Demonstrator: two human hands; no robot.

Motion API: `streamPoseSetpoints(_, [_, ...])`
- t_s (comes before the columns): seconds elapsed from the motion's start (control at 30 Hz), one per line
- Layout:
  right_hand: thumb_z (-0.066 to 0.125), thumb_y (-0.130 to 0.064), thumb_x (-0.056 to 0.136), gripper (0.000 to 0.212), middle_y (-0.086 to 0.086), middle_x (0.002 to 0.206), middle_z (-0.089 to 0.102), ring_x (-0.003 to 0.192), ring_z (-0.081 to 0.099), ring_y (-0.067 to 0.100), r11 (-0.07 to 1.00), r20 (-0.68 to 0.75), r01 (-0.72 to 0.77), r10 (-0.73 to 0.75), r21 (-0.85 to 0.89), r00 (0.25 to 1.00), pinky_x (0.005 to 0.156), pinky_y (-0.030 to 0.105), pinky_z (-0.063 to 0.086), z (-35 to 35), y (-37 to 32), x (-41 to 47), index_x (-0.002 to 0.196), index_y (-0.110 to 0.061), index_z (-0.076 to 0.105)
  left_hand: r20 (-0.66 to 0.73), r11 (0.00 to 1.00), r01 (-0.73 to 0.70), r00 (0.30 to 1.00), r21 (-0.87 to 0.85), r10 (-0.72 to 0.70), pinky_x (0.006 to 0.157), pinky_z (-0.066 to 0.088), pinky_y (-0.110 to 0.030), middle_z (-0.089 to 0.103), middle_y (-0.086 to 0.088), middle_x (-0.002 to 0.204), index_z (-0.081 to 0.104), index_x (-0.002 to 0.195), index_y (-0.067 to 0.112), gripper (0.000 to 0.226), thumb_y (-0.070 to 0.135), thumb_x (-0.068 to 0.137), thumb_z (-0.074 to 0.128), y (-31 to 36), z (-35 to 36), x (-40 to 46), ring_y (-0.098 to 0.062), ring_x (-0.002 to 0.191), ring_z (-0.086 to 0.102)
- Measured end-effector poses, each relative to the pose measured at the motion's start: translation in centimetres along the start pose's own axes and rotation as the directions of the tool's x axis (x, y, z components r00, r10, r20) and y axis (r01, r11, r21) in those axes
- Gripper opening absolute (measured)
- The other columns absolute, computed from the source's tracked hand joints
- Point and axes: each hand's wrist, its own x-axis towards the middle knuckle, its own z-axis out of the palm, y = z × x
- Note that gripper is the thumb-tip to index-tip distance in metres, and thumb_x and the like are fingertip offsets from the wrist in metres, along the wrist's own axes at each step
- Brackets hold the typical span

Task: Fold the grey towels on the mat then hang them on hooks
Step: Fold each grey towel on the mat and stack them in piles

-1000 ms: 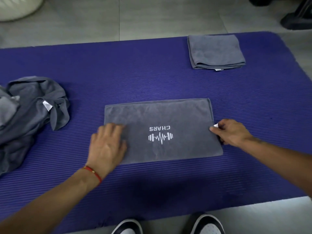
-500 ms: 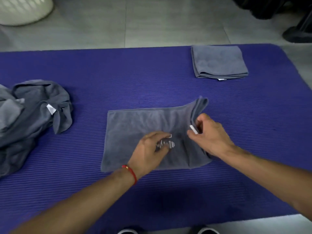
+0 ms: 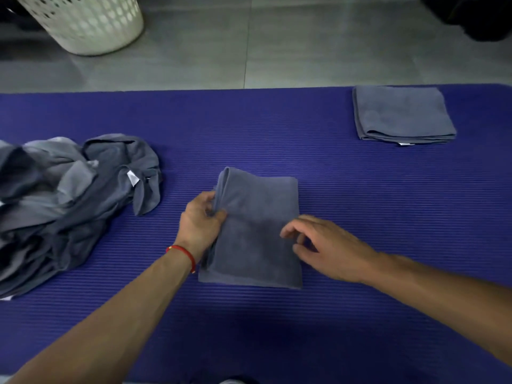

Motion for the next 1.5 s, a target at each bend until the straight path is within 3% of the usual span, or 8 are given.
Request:
streamPoseSetpoints(0.2, [0.054, -0.025, 0.101, 0.023, -0.019, 0.119, 0.052, 0.1, 0.056, 0.0, 0.996, 0.031, -0.054, 0.057, -0.07, 0.998, 0.093, 0.022, 0.046, 0.5, 2.4, -0.6, 0.123, -0.034, 0.055, -0.025, 0.987, -0.014, 1.0, 0.159, 0.018, 0.081, 0.047, -0.03, 0.058, 0.019, 0.085, 0.064, 0.123, 0.021, 0.032, 0.02, 0.092, 0.071, -3.2, 0.4, 0.6, -0.002, 0.077, 0.057])
streamPoseSetpoints(0.37, [0.048, -0.031, 0.105, 0.05, -0.01, 0.154, 0.03, 0.139, 0.035, 0.009, 0.971, 0.052, 0.005, 0.008, -0.241, 0.999, 0.116, 0.032, 0.036, 0.5, 2.6, 0.8, 0.153, -0.031, 0.034, -0.093, 0.95, -0.087, 0.988, 0.299, 0.12, 0.089, 0.051, -0.043, 0.059, -0.005, 0.118, 0.051, 0.138, 0.019, 0.05, 0.026, 0.092, 0.069, -4.1, 0.5, 0.6, -0.028, 0.104, 0.06])
streamPoseSetpoints(0.53, [0.022, -0.05, 0.107, 0.062, -0.008, 0.167, -0.025, 0.153, -0.025, 0.019, 0.821, 0.133, 0.104, -0.034, -0.562, 0.991, 0.126, 0.053, -0.003, 1.7, 3.1, 5.1, 0.161, -0.036, -0.005, 0.182, 0.487, -0.437, 0.855, 0.756, 0.486, 0.115, 0.027, -0.061, 0.021, -0.014, 0.165, 0.034, 0.155, 0.025, 0.059, 0.042, 0.099, 0.044, -5.7, 3.5, -0.9, -0.038, 0.152, 0.017])
streamPoseSetpoints(0.73, [0.03, -0.048, 0.107, 0.045, -0.002, 0.155, 0.035, 0.144, 0.026, 0.023, 0.855, 0.045, 0.032, -0.01, -0.518, 0.999, 0.11, 0.057, 0.035, 1.5, 2.6, 9.7, 0.144, -0.024, 0.043, 0.291, 0.407, -0.451, 0.87, 0.794, 0.397, 0.12, 0.018, -0.061, 0.001, -0.013, 0.169, 0.01, 0.162, 0.024, 0.066, 0.048, 0.102, 0.024, -7.8, 5.5, -0.6, -0.035, 0.155, -0.004])
streamPoseSetpoints(0.87, [0.055, -0.04, 0.102, 0.051, 0.014, 0.139, 0.039, 0.127, 0.042, 0.032, 0.914, -0.249, -0.348, 0.294, -0.209, 0.923, 0.097, 0.045, 0.047, 1.0, 2.1, 13.1, 0.141, -0.013, 0.04, 0.301, 0.413, -0.462, 0.867, 0.785, 0.396, 0.122, 0.015, -0.059, -0.003, -0.011, 0.169, 0.008, 0.162, 0.027, 0.067, 0.05, 0.102, 0.025, -7.7, 5.2, -0.4, -0.032, 0.155, -0.008])
streamPoseSetpoints(1.03, [0.074, -0.032, 0.092, 0.063, 0.01, 0.14, 0.051, 0.122, 0.058, 0.027, 0.798, -0.113, -0.536, 0.581, 0.274, 0.806, 0.094, 0.035, 0.052, -0.4, 2.9, 14.4, 0.144, -0.012, 0.043, 0.32, 0.415, -0.468, 0.869, 0.78, 0.378, 0.123, 0.014, -0.058, -0.008, -0.007, 0.169, 0.001, 0.161, 0.032, 0.067, 0.055, 0.101, 0.02, -7.7, 4.8, 0.0, -0.029, 0.155, -0.012])
streamPoseSetpoints(1.23, [0.083, -0.027, 0.08, 0.038, 0.004, 0.11, 0.069, 0.1, 0.067, 0.021, 0.659, -0.041, -0.619, 0.698, 0.426, 0.715, 0.086, 0.036, 0.058, -1.3, 4.9, 11.4, 0.111, -0.015, 0.064, 0.352, 0.281, -0.461, 0.863, 0.842, 0.362, 0.114, 0.018, -0.07, 0.026, -0.013, 0.164, 0.032, 0.155, 0.03, 0.059, 0.047, 0.098, 0.028, -4.3, 5.4, -1.4, -0.034, 0.151, 0.024])
streamPoseSetpoints(1.5, [0.072, -0.003, 0.08, 0.028, 0.013, 0.09, 0.069, 0.08, 0.07, 0.023, 0.194, 0.179, -0.645, 0.867, 0.739, 0.465, 0.062, 0.034, 0.061, -0.3, 7.5, -7.3, 0.105, 0.008, 0.067, 0.592, 0.291, -0.764, 0.636, 0.577, 0.495, 0.108, 0.034, -0.067, 0.055, -0.02, 0.14, 0.059, 0.137, 0.009, 0.069, 0.048, 0.079, 0.058, -2.8, 11.3, -14.8, -0.045, 0.132, 0.048])
